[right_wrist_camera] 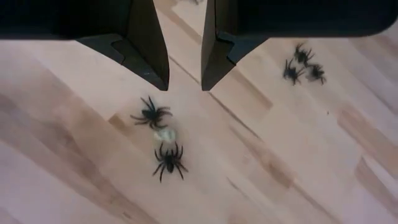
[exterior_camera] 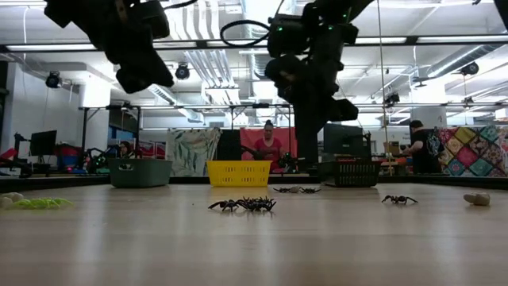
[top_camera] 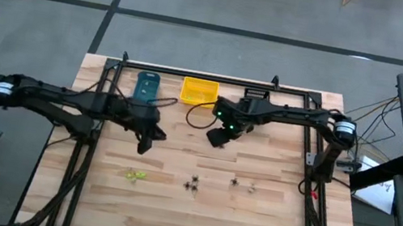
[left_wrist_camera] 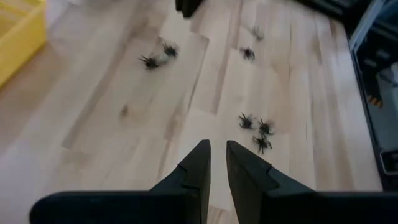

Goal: Sort Halloween decoration
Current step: Put the gray skull toy into the blue bin

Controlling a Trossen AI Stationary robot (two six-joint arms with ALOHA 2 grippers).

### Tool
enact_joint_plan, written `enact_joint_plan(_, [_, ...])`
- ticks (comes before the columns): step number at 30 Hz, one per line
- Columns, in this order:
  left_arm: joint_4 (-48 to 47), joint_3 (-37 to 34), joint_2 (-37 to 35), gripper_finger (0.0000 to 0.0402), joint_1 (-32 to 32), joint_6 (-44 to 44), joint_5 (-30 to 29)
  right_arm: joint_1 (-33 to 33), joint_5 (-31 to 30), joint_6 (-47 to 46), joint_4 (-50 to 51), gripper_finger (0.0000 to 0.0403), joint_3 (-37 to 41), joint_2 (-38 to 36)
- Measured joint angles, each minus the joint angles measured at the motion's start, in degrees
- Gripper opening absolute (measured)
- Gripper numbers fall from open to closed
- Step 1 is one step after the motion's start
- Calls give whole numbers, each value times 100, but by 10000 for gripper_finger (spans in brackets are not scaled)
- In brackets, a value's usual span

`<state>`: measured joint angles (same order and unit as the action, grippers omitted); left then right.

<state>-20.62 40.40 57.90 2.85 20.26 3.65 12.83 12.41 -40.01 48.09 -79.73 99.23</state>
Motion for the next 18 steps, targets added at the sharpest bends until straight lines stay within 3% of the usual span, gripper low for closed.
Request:
enact_joint_plan(9, [-16,4,-624,35,587,481,-16,-11,-192,-133,1,84,-191,355])
enact_joint_plan(18, [203,6,-737,35,1275,1035,-594,-106,-407,-1317,-7,84,-190,454])
